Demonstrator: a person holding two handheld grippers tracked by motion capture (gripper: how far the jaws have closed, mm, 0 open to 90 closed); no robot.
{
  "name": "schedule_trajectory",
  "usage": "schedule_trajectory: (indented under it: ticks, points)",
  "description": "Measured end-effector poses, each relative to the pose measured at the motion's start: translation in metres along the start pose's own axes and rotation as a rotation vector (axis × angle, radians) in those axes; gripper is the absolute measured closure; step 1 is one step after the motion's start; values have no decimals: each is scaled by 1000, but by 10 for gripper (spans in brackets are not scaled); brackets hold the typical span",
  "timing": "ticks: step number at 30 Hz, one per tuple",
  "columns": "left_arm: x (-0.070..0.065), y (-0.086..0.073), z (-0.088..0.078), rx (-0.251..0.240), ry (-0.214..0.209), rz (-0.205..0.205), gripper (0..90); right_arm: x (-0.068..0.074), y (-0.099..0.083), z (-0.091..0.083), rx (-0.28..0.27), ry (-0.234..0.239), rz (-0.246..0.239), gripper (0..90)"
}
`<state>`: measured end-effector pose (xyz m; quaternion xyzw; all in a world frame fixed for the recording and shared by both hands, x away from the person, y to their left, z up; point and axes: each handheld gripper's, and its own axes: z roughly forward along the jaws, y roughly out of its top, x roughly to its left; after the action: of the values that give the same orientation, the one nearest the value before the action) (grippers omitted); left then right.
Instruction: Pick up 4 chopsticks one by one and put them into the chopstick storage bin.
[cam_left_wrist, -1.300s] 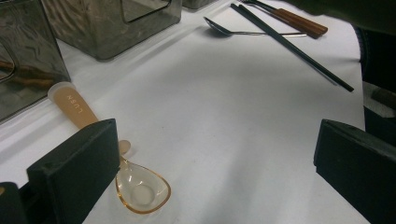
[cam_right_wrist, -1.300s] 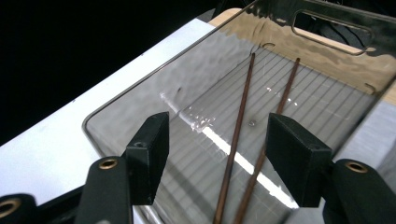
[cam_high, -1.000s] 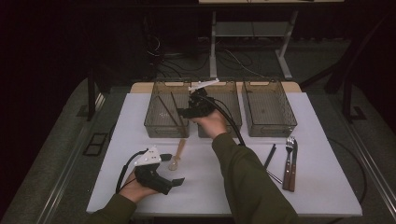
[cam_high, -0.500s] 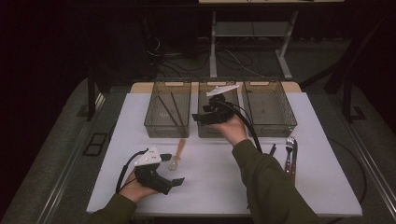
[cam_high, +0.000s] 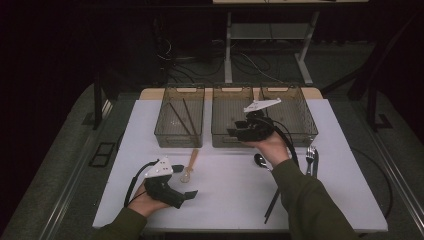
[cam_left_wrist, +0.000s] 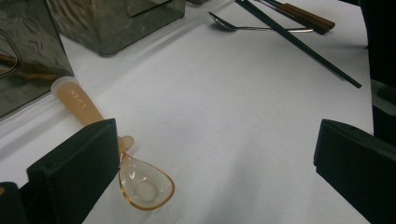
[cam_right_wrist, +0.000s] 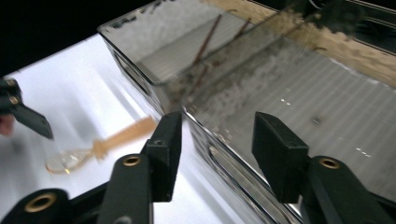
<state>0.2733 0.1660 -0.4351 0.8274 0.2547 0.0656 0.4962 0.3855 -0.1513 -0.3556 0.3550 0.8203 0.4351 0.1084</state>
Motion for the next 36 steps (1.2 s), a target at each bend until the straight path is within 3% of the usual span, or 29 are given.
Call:
schedule_trajectory:
  ticks: [10, 19, 28, 36]
  points:
    - [0, 0, 0, 9, 5, 2, 0, -12, -30, -32, 22, -26, -27, 742]
    - [0, -1, 1, 11, 11, 0, 0, -31, -63, -59, 39, -47, 10, 886]
    - [-1, 0, 1, 17, 13, 6, 0, -42, -98, -76, 79, -57, 28, 895]
    - [-1, -1, 1, 23, 16, 9, 0, -30, -128, -90, 141, -22, 5, 895]
